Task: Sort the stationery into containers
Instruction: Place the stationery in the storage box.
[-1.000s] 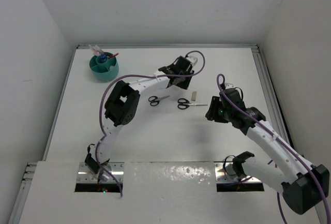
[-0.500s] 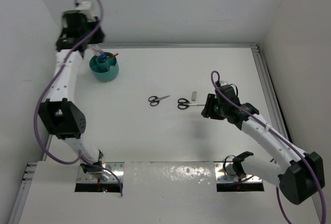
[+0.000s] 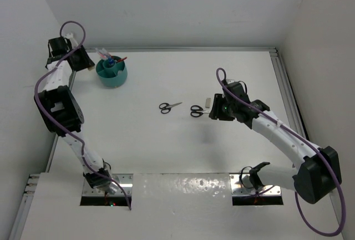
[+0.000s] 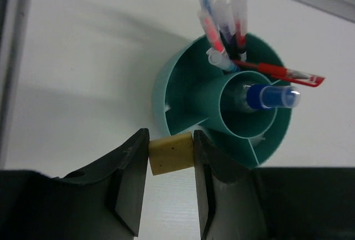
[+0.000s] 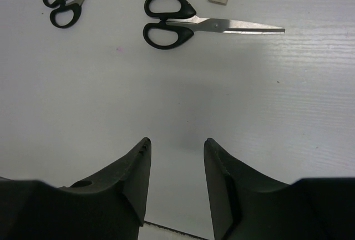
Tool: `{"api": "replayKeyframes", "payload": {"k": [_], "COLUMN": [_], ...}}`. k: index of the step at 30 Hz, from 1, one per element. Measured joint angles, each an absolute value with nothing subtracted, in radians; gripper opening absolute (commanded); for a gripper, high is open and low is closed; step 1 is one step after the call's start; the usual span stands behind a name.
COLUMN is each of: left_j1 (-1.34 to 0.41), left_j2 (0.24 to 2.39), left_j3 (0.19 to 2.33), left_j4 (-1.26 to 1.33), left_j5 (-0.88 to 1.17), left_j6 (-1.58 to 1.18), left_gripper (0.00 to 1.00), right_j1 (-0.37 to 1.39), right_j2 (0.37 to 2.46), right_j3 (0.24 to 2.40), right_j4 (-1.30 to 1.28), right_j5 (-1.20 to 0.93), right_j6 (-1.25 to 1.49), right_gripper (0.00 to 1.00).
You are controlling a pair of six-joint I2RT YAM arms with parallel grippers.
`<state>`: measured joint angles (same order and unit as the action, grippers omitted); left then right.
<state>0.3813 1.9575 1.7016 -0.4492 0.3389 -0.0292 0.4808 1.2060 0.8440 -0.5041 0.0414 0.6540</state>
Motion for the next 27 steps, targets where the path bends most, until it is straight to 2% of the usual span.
{"api": "replayKeyframes", "payload": {"k": [6, 27], "left_j1": [0.360, 0.307], "left_j2": [2.046, 2.112], "left_j3": [1.702, 1.713], "left_j4": [-0.414, -0.236], "left_j5": [0.352, 0.246], "left_j6": [-0.049, -0.102], "left_gripper": [0.00, 0.00], "right_j1": [0.487, 0.493], "right_j2": [1.206, 1.174], "right_j3": [0.844, 0.844], "right_j4": [-0.514, -0.562], "right_j5": [0.053, 0.092], "right_j6": [0.659, 0.678], "right_gripper": [0.42, 0.42]}}
